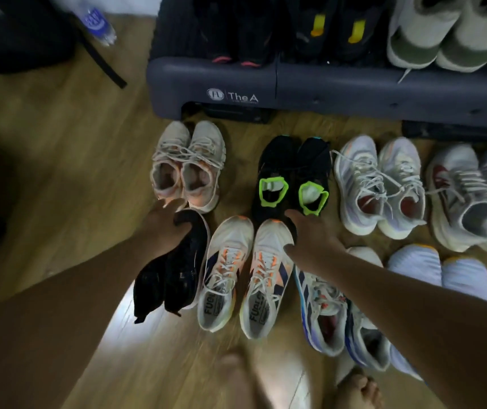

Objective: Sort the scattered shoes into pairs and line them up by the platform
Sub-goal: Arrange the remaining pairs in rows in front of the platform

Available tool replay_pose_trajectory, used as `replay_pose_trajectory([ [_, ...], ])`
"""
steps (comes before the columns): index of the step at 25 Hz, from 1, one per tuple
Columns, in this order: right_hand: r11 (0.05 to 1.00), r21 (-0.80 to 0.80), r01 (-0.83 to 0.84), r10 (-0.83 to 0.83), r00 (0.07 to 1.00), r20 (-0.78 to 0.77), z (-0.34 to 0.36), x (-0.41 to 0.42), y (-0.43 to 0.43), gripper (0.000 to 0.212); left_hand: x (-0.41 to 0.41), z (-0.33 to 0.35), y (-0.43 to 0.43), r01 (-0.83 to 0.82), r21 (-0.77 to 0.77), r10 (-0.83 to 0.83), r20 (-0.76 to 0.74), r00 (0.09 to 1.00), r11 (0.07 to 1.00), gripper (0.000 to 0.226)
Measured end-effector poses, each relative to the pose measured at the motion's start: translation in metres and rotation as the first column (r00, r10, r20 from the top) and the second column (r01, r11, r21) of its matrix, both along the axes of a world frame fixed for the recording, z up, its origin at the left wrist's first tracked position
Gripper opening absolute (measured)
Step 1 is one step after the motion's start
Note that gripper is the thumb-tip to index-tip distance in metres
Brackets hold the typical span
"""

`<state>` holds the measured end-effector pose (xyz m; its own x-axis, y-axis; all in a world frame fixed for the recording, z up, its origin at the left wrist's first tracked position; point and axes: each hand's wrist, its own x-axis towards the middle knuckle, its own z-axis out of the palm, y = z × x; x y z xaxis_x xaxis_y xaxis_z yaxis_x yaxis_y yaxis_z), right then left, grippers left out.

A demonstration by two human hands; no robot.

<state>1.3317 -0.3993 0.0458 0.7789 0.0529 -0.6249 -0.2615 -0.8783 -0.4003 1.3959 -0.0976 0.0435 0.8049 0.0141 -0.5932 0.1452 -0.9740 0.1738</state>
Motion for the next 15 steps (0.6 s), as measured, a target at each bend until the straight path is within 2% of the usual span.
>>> replay_pose_trajectory([
  [2,0.999,0.022,-0.029,0.029,1.0,0.002,0.013,-0.002,0.004,0.077,0.012,0.0,0.017,-0.055,0.011,0.055,0.01,0.998,0.998,0.064],
  [6,1.0,-0.004,-0.004,0.004,1.0,0.01,0.007,0.034,0.039,0.065,0.049,-0.029,0.045,-0.12,0.006,0.12,-0.066,0.991,0.993,0.064],
  [7,0.999,0.006,0.049,-0.049,0.999,0.006,-0.002,0.042,0.058,0.059,0.056,-0.041,0.048,-0.073,-0.012,0.072,-0.062,0.995,0.997,0.067],
  [10,0.992,0.056,0.116,-0.115,0.993,-0.019,-0.04,0.062,0.132,0.049,0.075,-0.07,0.057,0.209,-0.044,-0.21,-0.002,0.978,0.977,0.062],
  [15,0.991,0.04,0.131,-0.131,0.991,-0.019,-0.091,0.099,0.206,0.075,0.075,-0.094,0.078,0.32,0.013,-0.312,0.258,0.914,0.947,0.026],
])
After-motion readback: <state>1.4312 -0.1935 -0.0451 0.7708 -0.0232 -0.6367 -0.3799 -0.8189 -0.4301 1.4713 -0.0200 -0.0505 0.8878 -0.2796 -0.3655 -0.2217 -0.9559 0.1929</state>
